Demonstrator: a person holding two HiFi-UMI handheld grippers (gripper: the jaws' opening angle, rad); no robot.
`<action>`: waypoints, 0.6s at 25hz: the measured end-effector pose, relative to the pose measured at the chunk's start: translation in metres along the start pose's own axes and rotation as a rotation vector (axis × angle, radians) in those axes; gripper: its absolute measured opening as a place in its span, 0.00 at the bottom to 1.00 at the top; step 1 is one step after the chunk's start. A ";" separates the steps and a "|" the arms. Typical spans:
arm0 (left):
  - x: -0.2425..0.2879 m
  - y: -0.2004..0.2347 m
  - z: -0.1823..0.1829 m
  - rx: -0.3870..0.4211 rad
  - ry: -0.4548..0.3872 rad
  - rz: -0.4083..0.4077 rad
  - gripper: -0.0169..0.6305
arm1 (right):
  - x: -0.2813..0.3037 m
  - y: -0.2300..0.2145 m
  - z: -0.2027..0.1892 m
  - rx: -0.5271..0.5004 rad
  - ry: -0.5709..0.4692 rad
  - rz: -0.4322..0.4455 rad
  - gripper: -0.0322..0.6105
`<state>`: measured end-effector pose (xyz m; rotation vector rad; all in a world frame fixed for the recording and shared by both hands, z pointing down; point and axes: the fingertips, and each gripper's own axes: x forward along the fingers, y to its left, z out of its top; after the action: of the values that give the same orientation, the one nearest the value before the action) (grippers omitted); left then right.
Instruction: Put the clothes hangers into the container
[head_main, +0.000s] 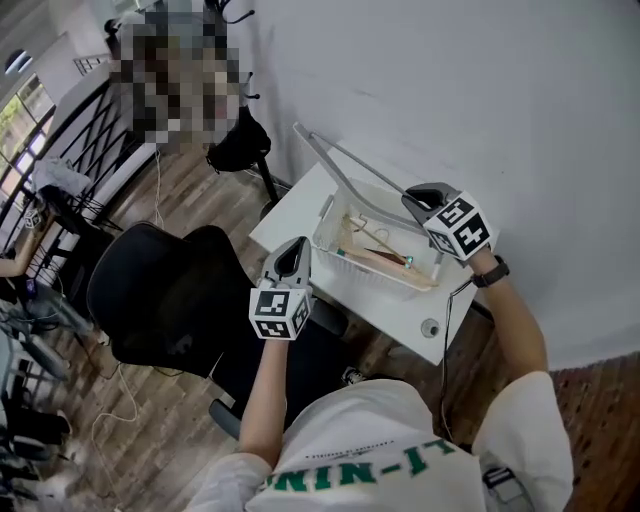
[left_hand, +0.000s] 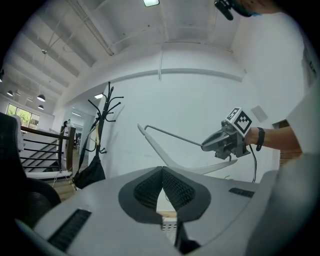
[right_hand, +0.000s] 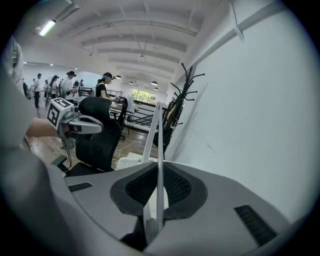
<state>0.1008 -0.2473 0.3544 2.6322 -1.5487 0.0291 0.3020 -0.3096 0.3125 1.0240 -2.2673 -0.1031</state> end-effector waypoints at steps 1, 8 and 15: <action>0.009 -0.005 -0.001 -0.001 0.001 -0.011 0.05 | 0.001 -0.009 -0.008 -0.004 0.014 -0.020 0.12; 0.060 -0.036 -0.011 -0.011 0.024 -0.082 0.05 | 0.021 -0.044 -0.072 -0.015 0.136 -0.114 0.12; 0.103 -0.062 -0.029 -0.008 0.037 -0.143 0.05 | 0.057 -0.034 -0.127 -0.052 0.212 -0.108 0.12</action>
<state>0.2060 -0.3047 0.3852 2.7128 -1.3430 0.0622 0.3704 -0.3501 0.4325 1.0770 -2.0092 -0.0941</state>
